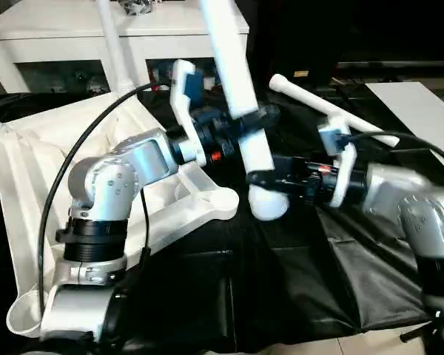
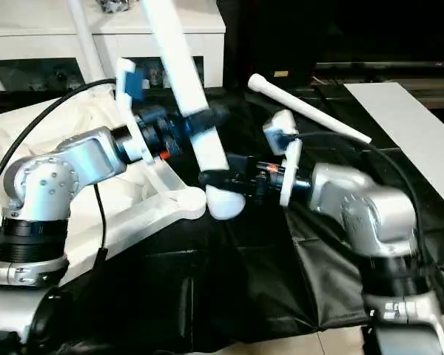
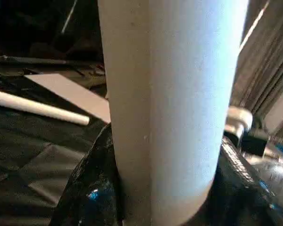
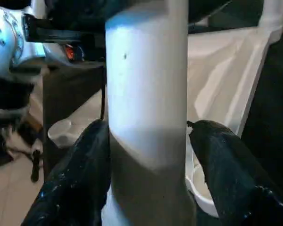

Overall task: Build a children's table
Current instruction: Pick table leg

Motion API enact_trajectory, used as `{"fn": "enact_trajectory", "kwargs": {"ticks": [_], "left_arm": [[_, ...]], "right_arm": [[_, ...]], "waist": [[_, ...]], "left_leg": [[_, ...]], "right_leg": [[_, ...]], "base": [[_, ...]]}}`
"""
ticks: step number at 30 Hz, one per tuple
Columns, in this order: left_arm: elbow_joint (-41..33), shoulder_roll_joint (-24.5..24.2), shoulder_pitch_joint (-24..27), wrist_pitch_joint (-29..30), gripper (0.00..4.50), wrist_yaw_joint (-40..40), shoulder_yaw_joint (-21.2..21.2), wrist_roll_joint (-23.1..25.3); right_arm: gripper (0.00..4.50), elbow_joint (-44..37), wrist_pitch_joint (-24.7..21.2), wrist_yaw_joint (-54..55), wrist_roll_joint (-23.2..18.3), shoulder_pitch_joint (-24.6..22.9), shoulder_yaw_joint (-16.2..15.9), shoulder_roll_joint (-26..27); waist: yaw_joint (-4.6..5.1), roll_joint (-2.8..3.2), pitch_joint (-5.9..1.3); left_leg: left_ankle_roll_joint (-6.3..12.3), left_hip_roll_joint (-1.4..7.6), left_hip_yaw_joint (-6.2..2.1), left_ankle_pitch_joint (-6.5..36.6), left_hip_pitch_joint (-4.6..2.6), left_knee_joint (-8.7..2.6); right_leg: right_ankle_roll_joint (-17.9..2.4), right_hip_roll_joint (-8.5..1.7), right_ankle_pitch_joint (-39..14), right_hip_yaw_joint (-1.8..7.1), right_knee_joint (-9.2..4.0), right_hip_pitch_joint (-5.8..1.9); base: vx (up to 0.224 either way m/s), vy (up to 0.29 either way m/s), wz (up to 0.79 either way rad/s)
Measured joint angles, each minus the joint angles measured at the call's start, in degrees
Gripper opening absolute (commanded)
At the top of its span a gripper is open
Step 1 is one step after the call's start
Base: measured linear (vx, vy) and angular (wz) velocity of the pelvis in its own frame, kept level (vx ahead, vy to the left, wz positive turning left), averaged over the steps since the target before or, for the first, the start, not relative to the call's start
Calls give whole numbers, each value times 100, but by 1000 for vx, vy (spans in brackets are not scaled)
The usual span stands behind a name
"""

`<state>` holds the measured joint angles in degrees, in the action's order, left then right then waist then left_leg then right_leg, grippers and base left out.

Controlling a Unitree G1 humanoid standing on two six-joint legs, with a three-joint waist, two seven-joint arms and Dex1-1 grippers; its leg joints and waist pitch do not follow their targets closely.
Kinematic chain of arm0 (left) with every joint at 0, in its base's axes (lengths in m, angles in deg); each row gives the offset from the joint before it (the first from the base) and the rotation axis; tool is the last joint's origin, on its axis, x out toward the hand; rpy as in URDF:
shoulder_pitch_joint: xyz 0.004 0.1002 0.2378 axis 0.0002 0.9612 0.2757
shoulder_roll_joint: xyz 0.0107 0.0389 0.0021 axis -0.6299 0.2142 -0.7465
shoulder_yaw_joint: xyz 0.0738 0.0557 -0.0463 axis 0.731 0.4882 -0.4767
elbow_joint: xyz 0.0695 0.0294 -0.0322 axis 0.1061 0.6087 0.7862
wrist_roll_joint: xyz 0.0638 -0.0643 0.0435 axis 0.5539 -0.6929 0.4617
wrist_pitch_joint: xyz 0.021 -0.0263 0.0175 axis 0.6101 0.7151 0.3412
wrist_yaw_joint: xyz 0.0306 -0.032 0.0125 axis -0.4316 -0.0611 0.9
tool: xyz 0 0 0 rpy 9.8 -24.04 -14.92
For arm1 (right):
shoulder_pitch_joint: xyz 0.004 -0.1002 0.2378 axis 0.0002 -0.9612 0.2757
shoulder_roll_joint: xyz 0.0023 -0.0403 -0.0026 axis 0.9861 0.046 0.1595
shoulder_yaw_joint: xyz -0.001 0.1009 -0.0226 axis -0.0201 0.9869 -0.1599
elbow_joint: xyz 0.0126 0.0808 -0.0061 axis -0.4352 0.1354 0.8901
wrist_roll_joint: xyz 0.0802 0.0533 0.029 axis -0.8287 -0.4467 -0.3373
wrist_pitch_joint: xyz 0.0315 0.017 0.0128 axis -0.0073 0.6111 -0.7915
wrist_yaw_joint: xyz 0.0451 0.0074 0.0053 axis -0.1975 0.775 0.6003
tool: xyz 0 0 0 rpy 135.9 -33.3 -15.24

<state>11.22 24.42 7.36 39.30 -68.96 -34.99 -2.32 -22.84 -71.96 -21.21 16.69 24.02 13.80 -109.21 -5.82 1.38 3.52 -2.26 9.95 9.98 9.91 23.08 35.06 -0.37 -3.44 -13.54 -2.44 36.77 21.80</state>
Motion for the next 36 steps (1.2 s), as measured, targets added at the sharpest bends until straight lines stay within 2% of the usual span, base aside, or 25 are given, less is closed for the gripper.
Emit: {"fn": "enact_trajectory", "kwargs": {"ticks": [4,18,20,26,36], "left_arm": [[-12,-132,-35,-143,190,-204,220,139],[-42,-405,-57,-377,190,-764,558,307],[-42,-414,-57,-387,189,-796,568,352],[-42,-447,-57,-496,189,-899,574,366],[-37,-455,-57,-570,189,-1015,602,403]], "right_arm": [[288,200,-2,-202,109,215,-185,-118],[288,646,59,-619,216,525,-586,-147],[315,689,93,-633,233,532,-606,-130],[355,861,197,-708,343,685,-670,-100],[355,1031,342,-817,376,720,-690,-25]], "waist": [[10,0,0],[13,0,0],[12,0,0],[19,0,0],[19,0,0]], "left_leg": [[-1,0,0,0,-1,0],[-2,1,0,-1,-3,15],[-1,1,0,-1,-2,18],[-1,2,0,-1,-2,22],[3,3,0,-3,-1,27]], "right_leg": [[0,0,0,0,4,2],[-1,0,1,2,23,3],[-3,0,2,2,23,3],[-4,0,3,1,27,3],[-6,0,5,1,29,3]], "base": [[0,0,0],[0,0,0],[0,0,0],[0,0,0],[0,0,0]]}}
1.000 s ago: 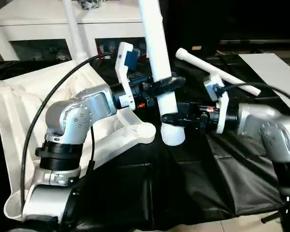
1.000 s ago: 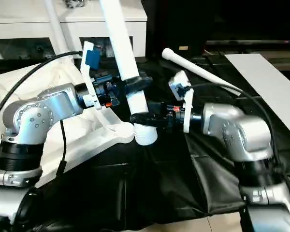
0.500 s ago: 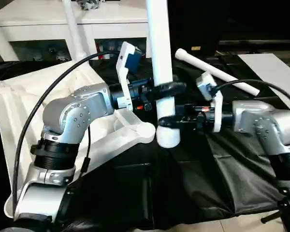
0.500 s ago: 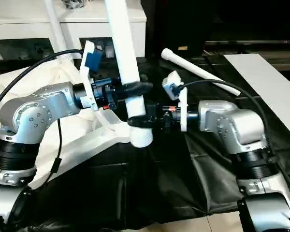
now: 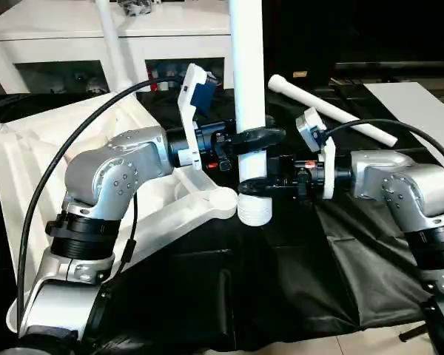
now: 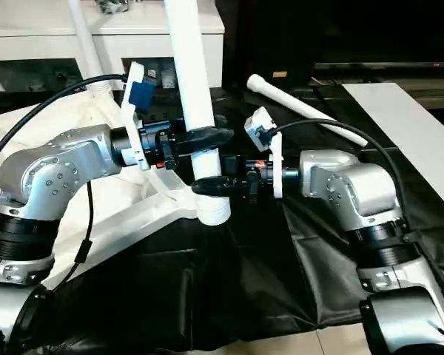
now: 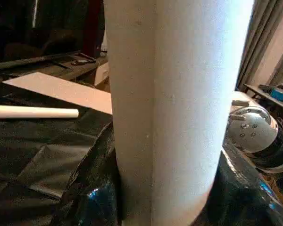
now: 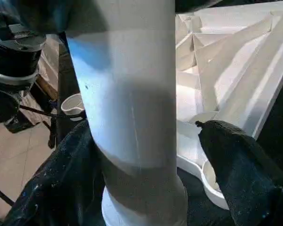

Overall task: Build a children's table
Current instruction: Pick table leg

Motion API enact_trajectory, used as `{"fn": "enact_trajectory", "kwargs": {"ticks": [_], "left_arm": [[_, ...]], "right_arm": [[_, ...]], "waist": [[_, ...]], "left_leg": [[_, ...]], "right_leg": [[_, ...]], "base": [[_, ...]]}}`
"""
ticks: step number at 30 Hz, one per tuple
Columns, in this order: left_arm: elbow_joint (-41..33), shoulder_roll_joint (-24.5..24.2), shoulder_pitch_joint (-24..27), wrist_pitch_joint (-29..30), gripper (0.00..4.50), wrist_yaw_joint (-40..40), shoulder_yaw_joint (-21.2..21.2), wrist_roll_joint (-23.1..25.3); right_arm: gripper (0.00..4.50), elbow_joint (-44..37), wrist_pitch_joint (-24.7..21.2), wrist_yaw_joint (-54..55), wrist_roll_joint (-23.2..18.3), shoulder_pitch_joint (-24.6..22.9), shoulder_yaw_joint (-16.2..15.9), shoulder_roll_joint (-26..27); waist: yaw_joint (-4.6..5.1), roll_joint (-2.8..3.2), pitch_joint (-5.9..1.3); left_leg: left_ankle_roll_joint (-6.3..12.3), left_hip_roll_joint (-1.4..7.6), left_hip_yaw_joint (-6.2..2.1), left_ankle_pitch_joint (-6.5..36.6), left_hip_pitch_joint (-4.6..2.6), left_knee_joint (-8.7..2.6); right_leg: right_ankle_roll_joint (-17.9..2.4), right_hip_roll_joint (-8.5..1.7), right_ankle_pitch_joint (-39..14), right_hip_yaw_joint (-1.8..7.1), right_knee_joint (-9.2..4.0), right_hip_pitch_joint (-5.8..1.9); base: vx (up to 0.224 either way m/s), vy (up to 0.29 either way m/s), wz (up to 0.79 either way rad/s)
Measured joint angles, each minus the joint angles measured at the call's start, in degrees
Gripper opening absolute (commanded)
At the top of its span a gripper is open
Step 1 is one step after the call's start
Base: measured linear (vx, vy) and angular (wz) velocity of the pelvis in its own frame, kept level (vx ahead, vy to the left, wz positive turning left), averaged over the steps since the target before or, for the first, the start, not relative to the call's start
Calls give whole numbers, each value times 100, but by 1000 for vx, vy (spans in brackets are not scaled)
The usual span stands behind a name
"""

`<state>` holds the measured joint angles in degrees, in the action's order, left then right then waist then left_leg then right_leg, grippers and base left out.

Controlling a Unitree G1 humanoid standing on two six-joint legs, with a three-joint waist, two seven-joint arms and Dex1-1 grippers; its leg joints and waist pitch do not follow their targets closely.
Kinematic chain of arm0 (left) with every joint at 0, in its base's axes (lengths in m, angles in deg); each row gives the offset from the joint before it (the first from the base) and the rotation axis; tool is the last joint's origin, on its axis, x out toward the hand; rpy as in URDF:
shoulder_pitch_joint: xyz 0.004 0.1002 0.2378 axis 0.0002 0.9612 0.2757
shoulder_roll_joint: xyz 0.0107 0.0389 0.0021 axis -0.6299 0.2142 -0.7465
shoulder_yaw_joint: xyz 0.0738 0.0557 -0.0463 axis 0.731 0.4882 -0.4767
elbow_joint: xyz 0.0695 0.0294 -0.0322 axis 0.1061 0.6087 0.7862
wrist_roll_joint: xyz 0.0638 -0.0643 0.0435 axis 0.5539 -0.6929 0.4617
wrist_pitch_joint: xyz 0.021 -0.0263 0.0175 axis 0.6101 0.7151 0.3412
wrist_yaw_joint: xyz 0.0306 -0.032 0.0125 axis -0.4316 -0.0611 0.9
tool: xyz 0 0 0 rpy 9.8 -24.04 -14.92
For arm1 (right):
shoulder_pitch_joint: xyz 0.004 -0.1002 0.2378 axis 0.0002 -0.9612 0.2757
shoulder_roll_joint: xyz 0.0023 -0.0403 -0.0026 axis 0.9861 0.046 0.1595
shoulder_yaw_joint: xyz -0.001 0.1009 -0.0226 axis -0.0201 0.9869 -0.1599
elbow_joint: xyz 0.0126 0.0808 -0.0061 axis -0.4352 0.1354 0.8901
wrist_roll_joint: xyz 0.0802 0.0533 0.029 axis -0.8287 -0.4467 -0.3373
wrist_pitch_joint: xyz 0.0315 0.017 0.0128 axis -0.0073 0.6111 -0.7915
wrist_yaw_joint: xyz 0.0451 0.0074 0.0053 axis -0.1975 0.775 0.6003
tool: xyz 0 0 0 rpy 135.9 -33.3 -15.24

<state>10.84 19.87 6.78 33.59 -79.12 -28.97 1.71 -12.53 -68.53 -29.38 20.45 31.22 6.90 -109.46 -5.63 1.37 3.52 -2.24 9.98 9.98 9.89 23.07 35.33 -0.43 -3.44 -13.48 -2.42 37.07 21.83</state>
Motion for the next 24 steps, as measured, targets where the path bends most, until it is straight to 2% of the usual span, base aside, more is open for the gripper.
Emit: {"fn": "enact_trajectory", "kwargs": {"ticks": [15,16,18,20,24], "left_arm": [[0,77,-29,-2,189,-179,57,-16],[0,71,-31,-2,189,-190,58,-16],[0,63,-32,-3,189,-191,55,-15],[0,57,-33,-5,189,-192,57,-15],[0,43,-33,-6,189,-194,61,-6]], "right_arm": [[355,9,20,-230,-12,165,-8,85],[322,9,20,-233,-14,166,-8,86],[317,8,18,-258,-28,166,-14,92],[288,8,16,-298,-31,166,-15,103],[261,2,-7,-354,-32,166,-26,103]], "waist": [[-7,0,0],[-9,0,0],[-8,0,0],[-9,0,0],[-11,0,0]], "left_leg": [[12,0,0,-7,0,3],[12,0,0,-7,0,3],[12,0,0,-7,0,4],[12,0,0,-7,1,4],[11,0,0,-7,1,4]], "right_leg": [[-2,0,3,0,1,0],[-2,0,3,0,1,0],[-2,0,4,0,1,0],[-2,0,4,0,1,0],[-3,0,4,0,1,0]], "base": [[0,0,0],[0,0,0],[0,0,0],[0,0,0],[0,0,0]]}}
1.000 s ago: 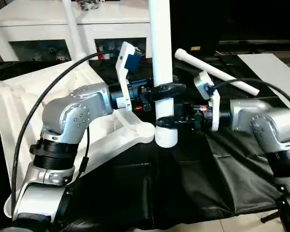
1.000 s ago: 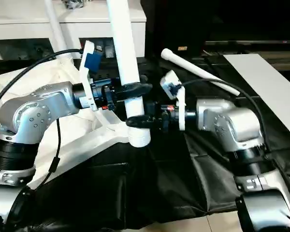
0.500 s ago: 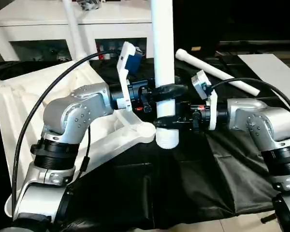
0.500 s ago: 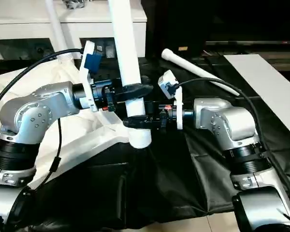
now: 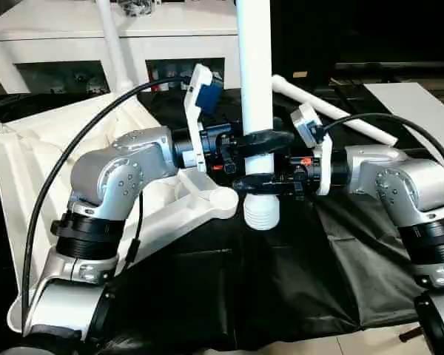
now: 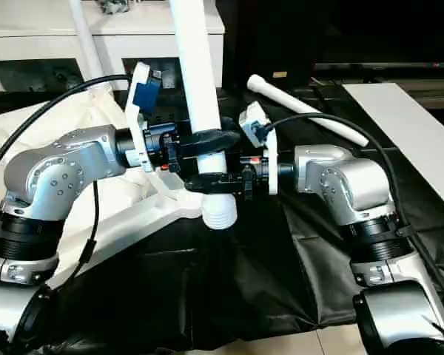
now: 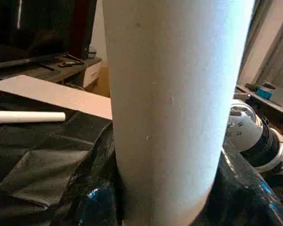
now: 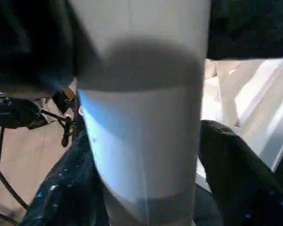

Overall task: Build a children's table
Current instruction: Pick table leg

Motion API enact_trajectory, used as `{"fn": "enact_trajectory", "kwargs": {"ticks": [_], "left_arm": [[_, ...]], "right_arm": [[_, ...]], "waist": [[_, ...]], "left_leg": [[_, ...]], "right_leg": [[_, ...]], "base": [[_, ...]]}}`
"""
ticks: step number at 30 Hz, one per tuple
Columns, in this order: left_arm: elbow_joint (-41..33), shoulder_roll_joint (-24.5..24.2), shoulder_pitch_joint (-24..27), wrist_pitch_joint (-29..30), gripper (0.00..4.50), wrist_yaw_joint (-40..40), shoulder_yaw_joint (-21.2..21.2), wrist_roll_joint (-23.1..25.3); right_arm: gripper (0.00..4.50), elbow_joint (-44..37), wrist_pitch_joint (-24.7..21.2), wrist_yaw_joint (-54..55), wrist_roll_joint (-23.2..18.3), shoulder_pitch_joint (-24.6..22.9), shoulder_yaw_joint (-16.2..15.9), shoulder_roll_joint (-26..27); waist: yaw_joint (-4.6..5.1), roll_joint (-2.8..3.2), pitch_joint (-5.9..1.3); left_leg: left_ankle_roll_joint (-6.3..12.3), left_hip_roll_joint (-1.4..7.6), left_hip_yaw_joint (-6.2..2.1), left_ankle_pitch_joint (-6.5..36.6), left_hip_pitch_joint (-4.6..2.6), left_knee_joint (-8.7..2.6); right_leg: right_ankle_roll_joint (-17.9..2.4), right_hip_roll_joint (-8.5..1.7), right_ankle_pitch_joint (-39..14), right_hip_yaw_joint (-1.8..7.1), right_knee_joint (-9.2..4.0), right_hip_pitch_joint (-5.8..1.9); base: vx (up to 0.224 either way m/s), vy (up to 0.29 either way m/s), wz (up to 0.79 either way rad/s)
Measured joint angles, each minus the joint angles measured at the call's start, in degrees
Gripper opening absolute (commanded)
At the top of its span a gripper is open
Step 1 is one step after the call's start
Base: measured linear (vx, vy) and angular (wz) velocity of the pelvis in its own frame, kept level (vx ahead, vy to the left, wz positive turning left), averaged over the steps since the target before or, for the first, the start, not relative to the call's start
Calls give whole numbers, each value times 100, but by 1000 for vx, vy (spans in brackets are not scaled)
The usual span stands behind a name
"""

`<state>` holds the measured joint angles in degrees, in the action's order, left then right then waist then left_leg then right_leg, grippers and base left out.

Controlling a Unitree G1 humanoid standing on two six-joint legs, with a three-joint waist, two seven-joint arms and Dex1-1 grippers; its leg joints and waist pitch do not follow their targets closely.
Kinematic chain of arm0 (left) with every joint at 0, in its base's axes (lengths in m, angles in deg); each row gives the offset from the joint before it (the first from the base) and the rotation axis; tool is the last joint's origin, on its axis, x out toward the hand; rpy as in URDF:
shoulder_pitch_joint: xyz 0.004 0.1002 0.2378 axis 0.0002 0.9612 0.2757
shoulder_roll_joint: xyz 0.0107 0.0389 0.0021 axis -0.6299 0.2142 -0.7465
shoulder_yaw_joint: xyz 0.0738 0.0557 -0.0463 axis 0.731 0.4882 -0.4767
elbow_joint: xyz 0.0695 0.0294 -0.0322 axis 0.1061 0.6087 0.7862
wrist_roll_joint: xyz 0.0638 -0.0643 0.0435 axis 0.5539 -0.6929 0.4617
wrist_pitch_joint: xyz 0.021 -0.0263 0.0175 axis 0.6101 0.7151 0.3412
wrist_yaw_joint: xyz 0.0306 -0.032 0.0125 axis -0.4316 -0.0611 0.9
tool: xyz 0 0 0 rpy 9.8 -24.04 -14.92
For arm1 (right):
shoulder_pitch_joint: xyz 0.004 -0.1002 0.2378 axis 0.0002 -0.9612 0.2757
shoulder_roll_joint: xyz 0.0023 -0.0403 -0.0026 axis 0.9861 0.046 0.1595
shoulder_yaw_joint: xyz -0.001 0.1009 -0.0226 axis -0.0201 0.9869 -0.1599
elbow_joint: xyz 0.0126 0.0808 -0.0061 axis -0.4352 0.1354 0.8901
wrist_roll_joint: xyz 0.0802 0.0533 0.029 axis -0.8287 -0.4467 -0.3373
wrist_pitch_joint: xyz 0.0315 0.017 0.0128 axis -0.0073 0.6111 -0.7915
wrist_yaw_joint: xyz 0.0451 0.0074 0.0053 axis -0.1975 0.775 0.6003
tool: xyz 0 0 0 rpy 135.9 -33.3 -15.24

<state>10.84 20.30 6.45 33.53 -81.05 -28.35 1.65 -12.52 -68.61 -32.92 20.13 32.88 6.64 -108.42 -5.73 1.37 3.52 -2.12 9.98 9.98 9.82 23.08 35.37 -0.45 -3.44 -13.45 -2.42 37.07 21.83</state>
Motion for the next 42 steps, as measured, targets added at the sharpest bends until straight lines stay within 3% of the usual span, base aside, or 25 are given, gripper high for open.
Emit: {"fn": "enact_trajectory", "kwargs": {"ticks": [10,12,17,23,28,30,34,37,40,42], "left_arm": [[93,-69,-57,-130,189,-62,145,193],[174,-26,-76,-128,244,-29,118,192],[339,85,-90,-132,276,200,-22,178],[514,156,-94,-223,330,334,-490,22],[522,161,-50,-521,380,415,-668,22],[416,78,100,-573,380,326,-669,23],[212,-519,765,-992,382,274,-289,702],[154,-1457,1565,-1516,382,311,625,1897],[209,-1600,2144,-1764,382,227,1113,2364],[141,-1510,2235,-1763,345,219,1239,2384]], "right_arm": [[194,-13,59,-57,82,0,-92,-15],[191,-2,68,-10,87,0,-83,-15],[187,57,106,357,150,-1,11,143],[186,108,181,1052,278,-22,300,352],[186,218,264,1567,340,-298,477,552],[186,218,295,1698,389,-374,483,631],[186,294,757,2240,701,-456,600,730],[186,308,1475,2549,1071,-735,692,677],[186,400,1523,2664,1076,-959,842,781],[186,399,1523,2678,957,-1000,929,910]], "waist": [[-6,0,0],[-4,0,0],[7,5,-1],[34,5,-1],[48,5,0],[59,7,-1],[90,18,1],[89,21,-3],[48,17,4],[38,15,3]], "left_leg": [[-1,0,0,0,1,1],[-1,0,0,0,1,2],[-4,0,0,1,0,3],[-6,0,0,2,0,3],[-6,0,0,2,1,4],[-7,1,0,2,0,4],[-14,4,0,-1,-3,1],[-16,5,0,1,-6,-3],[-14,2,1,-1,5,-3],[-14,2,4,-2,5,-1]], "right_leg": [[-2,0,2,0,0,0],[-2,0,4,1,0,0],[-3,0,8,0,1,0],[-3,0,8,0,0,-2],[-4,0,9,0,-1,-1],[-4,0,9,-1,0,0],[-1,2,11,-2,2,2],[1,3,10,1,-2,1],[1,0,10,0,-6,3],[-2,-2,12,0,-5,0]], "base": [[0,0,0],[0,0,0],[0,0,0],[0,0,0],[0,0,0],[0,0,0],[0,0,0],[0,0,0],[0,0,0],[0,0,0]]}}
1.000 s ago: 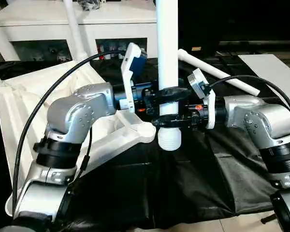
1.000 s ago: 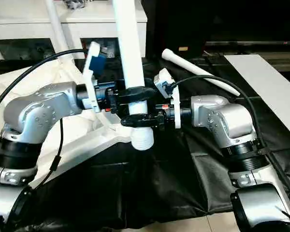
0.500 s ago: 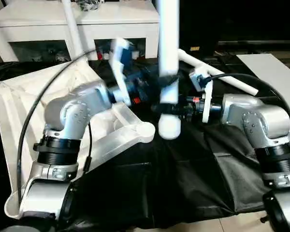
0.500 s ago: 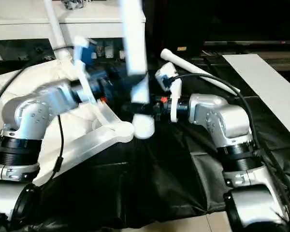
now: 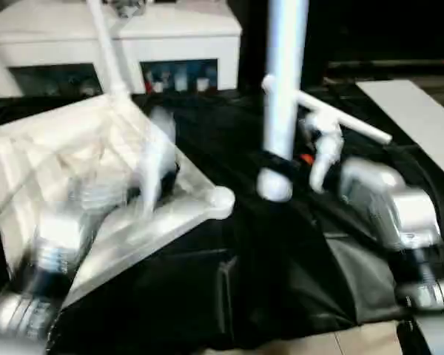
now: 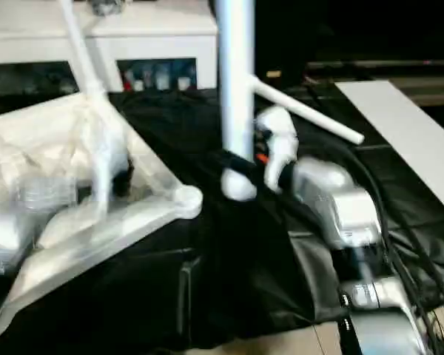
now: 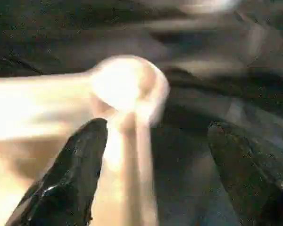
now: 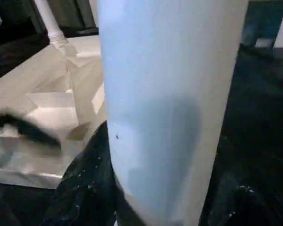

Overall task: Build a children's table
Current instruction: Pick table leg, then insert table leg to table base

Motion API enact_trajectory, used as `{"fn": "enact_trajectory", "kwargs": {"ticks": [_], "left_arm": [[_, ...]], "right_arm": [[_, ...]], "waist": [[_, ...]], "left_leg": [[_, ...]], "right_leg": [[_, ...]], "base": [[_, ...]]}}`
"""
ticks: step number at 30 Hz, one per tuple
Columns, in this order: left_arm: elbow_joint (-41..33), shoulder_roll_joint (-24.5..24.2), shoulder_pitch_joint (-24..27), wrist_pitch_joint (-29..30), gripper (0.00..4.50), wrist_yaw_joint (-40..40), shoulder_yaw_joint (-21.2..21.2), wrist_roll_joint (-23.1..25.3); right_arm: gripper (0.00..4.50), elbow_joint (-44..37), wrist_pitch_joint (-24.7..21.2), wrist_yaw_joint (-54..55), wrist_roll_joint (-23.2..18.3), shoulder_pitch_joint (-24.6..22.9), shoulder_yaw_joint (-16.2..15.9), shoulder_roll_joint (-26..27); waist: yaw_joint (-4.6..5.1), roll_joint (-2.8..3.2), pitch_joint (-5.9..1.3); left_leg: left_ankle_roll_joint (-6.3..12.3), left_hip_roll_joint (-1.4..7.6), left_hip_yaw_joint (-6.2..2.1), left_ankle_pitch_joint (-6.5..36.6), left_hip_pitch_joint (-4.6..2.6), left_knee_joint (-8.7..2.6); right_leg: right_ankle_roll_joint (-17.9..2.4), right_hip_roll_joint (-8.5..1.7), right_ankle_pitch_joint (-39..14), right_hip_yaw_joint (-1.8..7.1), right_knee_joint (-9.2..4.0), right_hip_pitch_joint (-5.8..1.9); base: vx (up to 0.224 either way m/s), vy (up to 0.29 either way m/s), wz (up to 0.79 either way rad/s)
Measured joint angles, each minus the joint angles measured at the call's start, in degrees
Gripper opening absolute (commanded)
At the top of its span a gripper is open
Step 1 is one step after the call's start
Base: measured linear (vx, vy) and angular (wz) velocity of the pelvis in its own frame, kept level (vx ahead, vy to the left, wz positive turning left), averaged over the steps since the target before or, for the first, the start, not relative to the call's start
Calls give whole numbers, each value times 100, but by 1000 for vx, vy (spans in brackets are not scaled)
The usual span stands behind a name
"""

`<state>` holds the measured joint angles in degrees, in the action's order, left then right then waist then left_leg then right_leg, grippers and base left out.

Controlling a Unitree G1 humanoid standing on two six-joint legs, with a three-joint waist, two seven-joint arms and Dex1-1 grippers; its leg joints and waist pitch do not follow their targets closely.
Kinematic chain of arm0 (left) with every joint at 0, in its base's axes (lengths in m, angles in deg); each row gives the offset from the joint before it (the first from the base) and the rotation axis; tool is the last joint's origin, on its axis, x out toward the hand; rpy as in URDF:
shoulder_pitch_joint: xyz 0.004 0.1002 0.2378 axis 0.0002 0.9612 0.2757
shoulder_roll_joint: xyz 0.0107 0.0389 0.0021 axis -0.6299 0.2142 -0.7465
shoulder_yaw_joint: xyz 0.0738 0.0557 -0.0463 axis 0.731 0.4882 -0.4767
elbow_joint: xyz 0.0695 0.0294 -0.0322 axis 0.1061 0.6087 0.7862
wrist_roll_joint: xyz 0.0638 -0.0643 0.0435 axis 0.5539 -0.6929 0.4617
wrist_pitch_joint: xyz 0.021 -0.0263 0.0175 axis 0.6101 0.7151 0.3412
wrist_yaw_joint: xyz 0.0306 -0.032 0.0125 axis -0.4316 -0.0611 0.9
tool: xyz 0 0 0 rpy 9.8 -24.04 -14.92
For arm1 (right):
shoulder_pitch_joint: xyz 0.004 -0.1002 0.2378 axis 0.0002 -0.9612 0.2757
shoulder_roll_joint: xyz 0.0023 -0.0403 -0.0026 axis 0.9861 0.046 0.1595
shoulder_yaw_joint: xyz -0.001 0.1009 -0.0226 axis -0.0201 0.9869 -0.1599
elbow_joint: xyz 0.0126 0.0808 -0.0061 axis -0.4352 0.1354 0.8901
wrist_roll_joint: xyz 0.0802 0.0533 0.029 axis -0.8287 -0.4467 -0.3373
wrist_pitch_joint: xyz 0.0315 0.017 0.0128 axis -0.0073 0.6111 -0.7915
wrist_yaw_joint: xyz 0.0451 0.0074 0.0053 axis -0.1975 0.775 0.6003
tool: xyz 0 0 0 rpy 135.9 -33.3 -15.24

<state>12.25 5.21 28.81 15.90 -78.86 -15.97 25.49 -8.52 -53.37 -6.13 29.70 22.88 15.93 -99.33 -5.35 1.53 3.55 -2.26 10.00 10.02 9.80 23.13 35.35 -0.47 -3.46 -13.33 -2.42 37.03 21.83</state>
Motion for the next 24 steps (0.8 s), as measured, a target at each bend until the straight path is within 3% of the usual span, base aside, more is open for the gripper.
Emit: {"fn": "enact_trajectory", "kwargs": {"ticks": [3,4,8,9,11,15,18,20,24], "left_arm": [[-51,100,2,-2,339,244,74,130],[-10,106,0,2,308,341,80,188],[327,221,-28,69,296,652,95,461],[409,259,-39,88,265,730,95,524],[512,267,-45,206,253,810,95,581],[445,216,-82,577,209,873,31,567],[340,229,-46,913,203,925,-124,491],[161,242,29,1103,167,931,-231,377],[-240,202,141,1364,156,905,-346,215]], "right_arm": [[186,-83,14,-40,-175,-173,116,43],[186,-83,39,-41,-192,-229,142,41],[186,-84,167,-39,-180,-374,166,71],[186,-85,202,-38,-175,-373,166,76],[186,-115,223,-43,-176,-374,164,89],[186,-173,230,-67,-170,-374,99,88],[186,-173,232,-117,-124,-374,33,82],[186,-173,232,-147,-113,-373,30,72],[186,-173,244,-185,-76,-371,27,54]], "waist": [[13,-4,-3],[31,-5,-3],[77,-4,-2],[87,-4,-2],[94,-6,-2],[86,-6,-3],[84,-6,-2],[75,-7,-2],[41,-7,-2]], "left_leg": [[0,0,1,0,-8,0],[-1,1,1,-1,-9,0],[-6,3,1,-4,-12,0],[-6,3,1,-4,-12,0],[-6,4,1,-4,-12,0],[-6,3,1,-5,-12,0],[-5,3,1,-5,-10,0],[-5,3,2,-5,-9,0],[-5,3,2,-5,-9,0]], "right_leg": [[0,-1,8,1,2,-5],[1,-1,14,1,3,-4],[13,3,27,5,5,4],[13,3,27,5,5,3],[13,3,27,5,5,3],[13,3,27,5,2,3],[13,3,27,5,1,3],[13,3,27,5,0,4],[13,3,26,5,0,4]], "base": [[0,0,0],[0,0,0],[0,0,0],[0,0,0],[0,0,0],[0,0,0],[0,0,0],[0,0,0],[0,0,0]]}}
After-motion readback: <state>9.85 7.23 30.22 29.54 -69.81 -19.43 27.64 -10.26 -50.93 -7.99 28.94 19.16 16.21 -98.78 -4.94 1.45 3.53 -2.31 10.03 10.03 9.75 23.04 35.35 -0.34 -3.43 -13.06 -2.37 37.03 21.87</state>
